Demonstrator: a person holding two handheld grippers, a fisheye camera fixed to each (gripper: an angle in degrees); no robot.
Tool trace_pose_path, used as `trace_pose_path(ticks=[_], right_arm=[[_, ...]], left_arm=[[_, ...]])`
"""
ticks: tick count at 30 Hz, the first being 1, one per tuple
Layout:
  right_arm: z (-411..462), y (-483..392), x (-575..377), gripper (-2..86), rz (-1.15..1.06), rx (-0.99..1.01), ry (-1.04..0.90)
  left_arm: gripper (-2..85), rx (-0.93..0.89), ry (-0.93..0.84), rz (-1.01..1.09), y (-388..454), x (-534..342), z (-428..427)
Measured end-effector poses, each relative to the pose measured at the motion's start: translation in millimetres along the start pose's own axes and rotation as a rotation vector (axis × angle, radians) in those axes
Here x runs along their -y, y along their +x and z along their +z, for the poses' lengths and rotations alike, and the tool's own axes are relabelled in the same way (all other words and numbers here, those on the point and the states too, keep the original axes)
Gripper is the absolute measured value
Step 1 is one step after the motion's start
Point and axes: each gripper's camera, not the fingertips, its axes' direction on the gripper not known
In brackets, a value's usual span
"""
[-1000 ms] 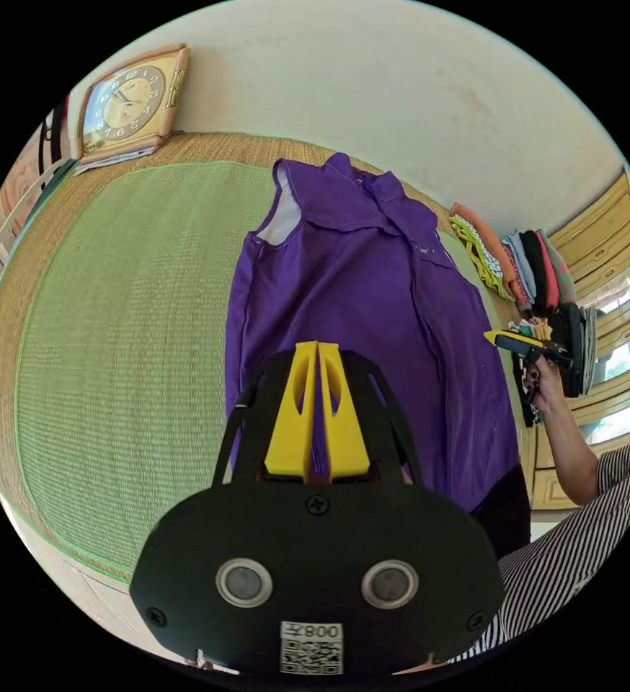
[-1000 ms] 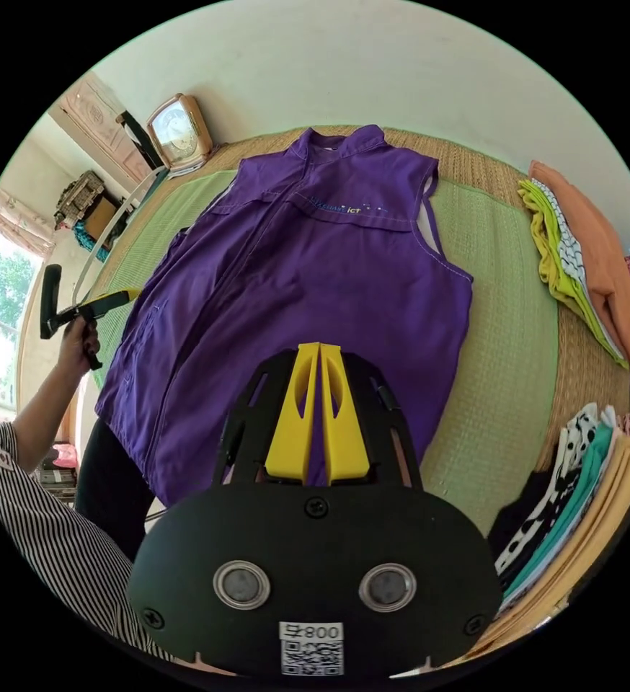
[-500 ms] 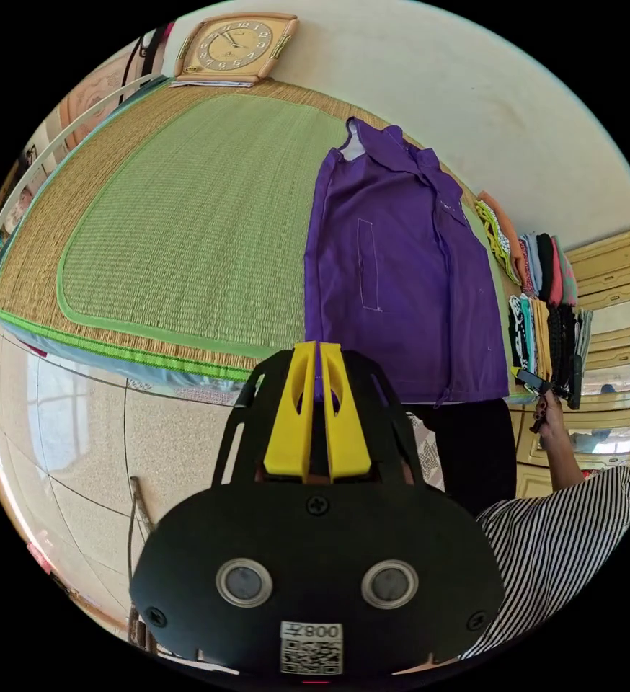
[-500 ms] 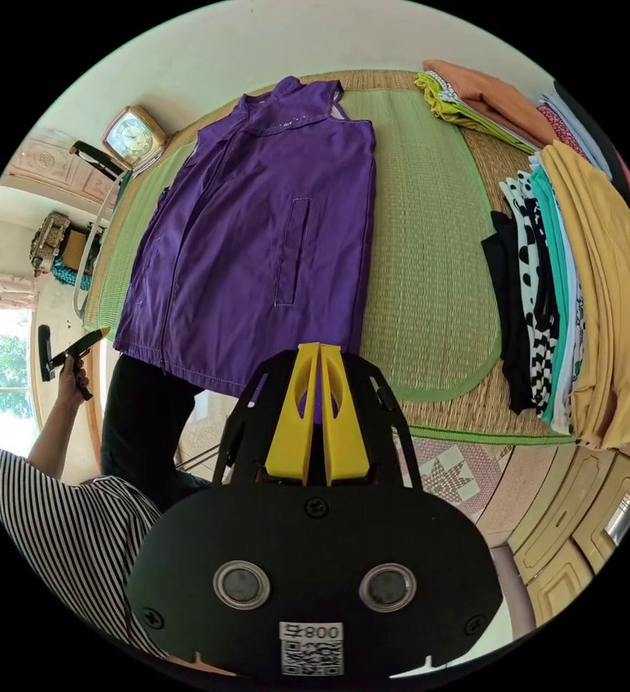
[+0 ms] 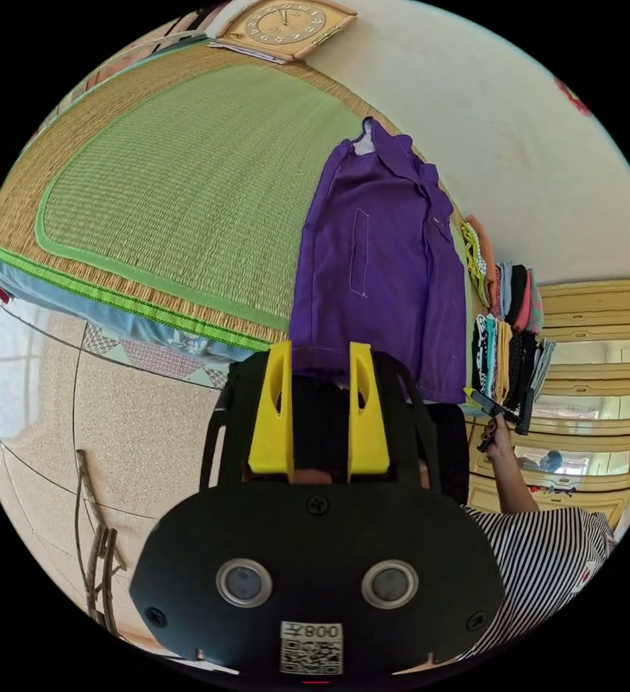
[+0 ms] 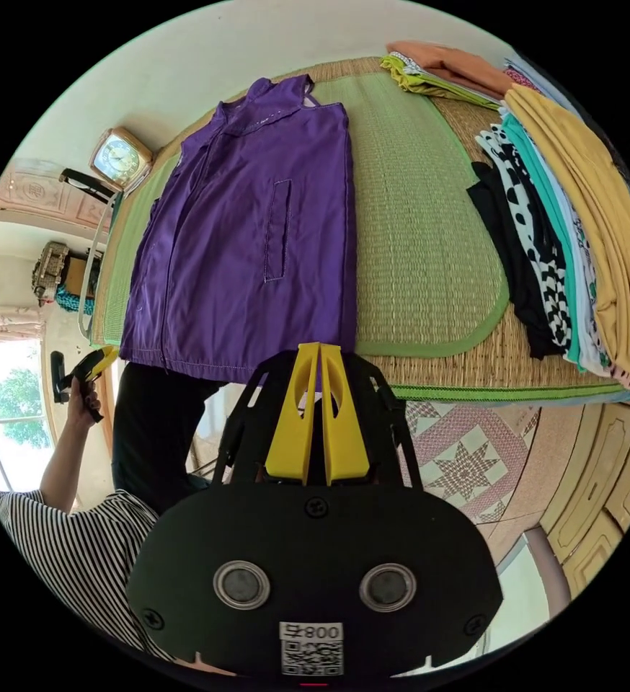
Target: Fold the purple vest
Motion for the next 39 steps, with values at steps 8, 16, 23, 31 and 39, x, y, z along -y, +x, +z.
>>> trace_pose_path(ticks=[8,16,23,31,39], right_arm=[[-30,38,-30,3.1,0.136,0.062,0.059],[-32,45,-37,6.9,0.152,0.125,0.02],[-38,47,-39,6.3,0.165,0.118,-0.007],[-50,42,-45,5.6,0.157,0.083,-0.011],[-68,53,-56,3.7,0.188,0.15,0.004]], left_arm=[[4.5,0.026,-0.071,-0.041,-29,-4,16],[2.9,0.011,-0.067,-0.039,-52,-15,17],[3.4,-0.029,-0.073,-0.072,-75,-28,23],[2.7,-0.054,-0.083,-0.103,-93,-43,29],[2.4,-0.113,-0.077,-0.099,-104,-64,34]])
